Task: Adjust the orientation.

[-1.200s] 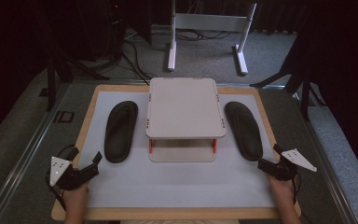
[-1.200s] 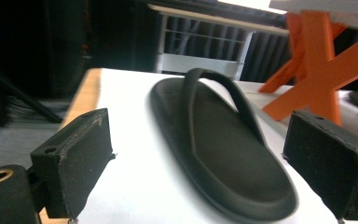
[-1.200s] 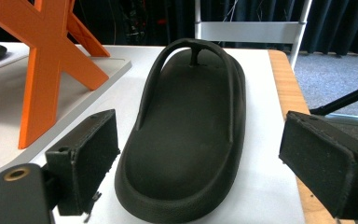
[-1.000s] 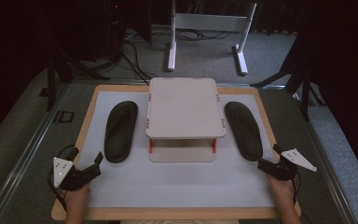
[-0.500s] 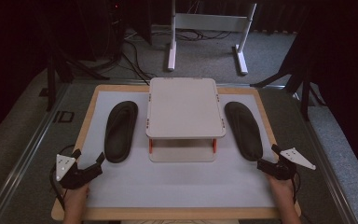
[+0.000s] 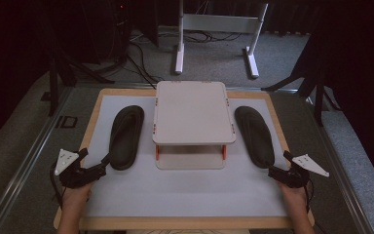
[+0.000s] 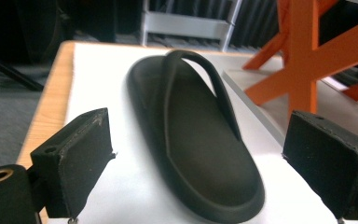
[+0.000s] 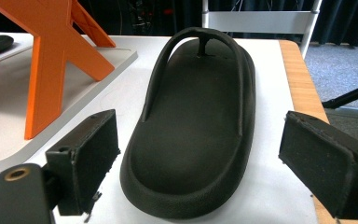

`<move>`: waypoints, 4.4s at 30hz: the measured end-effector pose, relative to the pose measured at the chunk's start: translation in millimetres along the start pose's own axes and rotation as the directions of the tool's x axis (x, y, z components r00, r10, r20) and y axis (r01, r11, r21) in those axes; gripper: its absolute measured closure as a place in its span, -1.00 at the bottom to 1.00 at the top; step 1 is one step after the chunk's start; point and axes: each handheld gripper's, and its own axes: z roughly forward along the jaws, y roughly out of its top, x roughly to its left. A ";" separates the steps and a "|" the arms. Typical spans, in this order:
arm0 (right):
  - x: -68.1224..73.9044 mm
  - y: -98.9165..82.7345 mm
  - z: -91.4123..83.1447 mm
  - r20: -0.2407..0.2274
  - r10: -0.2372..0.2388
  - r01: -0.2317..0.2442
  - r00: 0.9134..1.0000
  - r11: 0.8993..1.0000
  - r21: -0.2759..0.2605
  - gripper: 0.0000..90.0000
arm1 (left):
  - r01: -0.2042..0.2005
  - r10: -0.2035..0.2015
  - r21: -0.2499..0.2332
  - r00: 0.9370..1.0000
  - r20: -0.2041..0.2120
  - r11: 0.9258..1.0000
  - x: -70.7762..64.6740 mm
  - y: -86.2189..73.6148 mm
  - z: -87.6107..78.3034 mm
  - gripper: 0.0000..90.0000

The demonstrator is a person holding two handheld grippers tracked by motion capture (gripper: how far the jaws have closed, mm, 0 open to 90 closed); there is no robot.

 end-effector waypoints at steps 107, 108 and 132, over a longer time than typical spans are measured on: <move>3.3 -0.6 5.3 -0.030 -0.031 0.032 0.999 0.998 0.047 -0.71 | -0.232 0.145 0.788 0.973 0.181 0.571 24.7 99.1 191.4 0.52; 3.4 -0.6 5.4 -0.030 -0.032 0.033 0.999 0.998 0.047 -0.71 | -0.224 0.144 0.791 0.974 0.172 0.570 24.9 99.7 192.1 0.54; 4.1 -0.7 6.0 -0.026 -0.034 0.036 0.999 0.998 0.051 -0.71 | -0.152 0.130 0.753 0.988 0.089 0.641 27.6 123.9 164.3 0.63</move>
